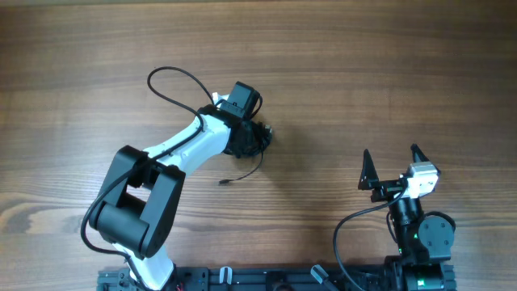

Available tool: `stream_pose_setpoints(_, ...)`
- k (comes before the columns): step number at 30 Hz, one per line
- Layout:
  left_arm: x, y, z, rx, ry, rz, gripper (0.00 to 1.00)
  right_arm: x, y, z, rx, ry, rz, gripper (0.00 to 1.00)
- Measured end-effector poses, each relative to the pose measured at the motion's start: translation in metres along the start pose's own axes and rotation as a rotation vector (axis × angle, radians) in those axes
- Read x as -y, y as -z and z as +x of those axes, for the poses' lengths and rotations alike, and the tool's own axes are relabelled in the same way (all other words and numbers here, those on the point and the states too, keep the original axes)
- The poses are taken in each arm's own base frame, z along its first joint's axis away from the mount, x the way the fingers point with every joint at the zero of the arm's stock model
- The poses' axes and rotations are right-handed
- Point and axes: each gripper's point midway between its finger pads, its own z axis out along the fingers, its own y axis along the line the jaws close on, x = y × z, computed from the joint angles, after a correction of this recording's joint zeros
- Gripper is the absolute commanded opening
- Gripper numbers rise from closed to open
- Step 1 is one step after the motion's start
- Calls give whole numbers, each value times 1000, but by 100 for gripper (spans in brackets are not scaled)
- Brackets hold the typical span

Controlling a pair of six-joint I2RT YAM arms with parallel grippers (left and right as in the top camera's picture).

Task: Untangle cables
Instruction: 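Grasp the black cable bundle with the left gripper and lift it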

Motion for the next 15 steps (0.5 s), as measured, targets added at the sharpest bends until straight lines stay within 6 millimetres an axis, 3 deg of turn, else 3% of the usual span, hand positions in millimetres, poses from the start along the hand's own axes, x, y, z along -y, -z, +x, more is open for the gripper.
stream_pose_setpoints(7, -1, 10, -4, 18, 8, 12, 4, 0, 0, 0, 0, 0, 0, 100)
stream_pose_setpoints(11, -1, 52, -19, 96, 23, 55, 4, 0, 0, 0, 0, 0, 0, 100)
stream_pose_setpoints(15, -20, 88, -31, 168, 61, 42, 4, 0, 0, 0, 0, 0, 0, 100)
